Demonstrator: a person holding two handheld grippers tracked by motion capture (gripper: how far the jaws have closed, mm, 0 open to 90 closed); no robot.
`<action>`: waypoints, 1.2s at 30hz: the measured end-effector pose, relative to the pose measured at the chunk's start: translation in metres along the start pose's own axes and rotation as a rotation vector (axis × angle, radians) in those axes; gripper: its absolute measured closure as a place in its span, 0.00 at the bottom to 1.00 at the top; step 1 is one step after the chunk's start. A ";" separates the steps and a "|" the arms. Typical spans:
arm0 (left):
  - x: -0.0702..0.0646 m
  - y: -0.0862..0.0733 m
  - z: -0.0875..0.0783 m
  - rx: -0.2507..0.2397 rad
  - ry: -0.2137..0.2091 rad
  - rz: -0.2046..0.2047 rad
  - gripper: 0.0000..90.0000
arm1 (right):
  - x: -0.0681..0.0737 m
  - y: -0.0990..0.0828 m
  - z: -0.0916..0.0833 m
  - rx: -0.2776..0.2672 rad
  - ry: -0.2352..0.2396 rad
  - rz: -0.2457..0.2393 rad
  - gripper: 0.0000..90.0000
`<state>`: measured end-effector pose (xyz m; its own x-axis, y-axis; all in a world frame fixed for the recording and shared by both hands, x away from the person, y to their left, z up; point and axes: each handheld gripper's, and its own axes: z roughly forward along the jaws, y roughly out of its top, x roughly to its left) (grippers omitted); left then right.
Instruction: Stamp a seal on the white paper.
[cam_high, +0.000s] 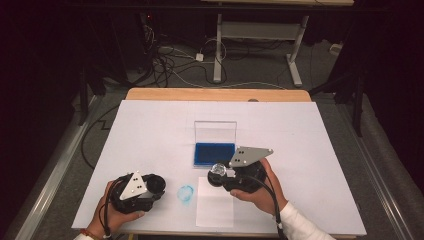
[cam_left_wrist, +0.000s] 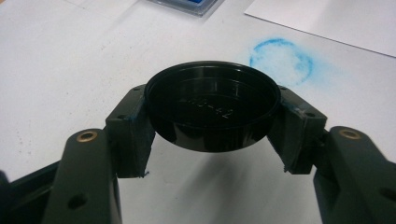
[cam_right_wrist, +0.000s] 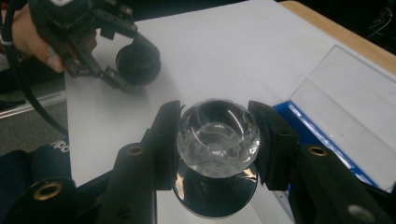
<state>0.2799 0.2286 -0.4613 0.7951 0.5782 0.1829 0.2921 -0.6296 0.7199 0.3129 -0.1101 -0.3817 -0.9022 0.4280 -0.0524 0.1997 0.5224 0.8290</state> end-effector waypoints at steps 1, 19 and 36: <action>0.000 0.000 0.000 0.000 0.000 0.000 0.41 | 0.002 -0.001 0.002 0.005 0.005 -0.004 0.63; 0.000 0.000 -0.001 -0.002 0.001 0.004 0.41 | 0.019 -0.029 0.028 0.122 0.069 -0.019 0.63; -0.001 0.000 -0.002 -0.004 0.002 0.006 0.41 | 0.021 -0.044 0.043 0.188 0.077 -0.022 0.63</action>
<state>0.2781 0.2297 -0.4600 0.7954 0.5760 0.1885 0.2857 -0.6308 0.7215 0.3015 -0.0924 -0.4428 -0.9325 0.3606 -0.0206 0.2406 0.6628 0.7090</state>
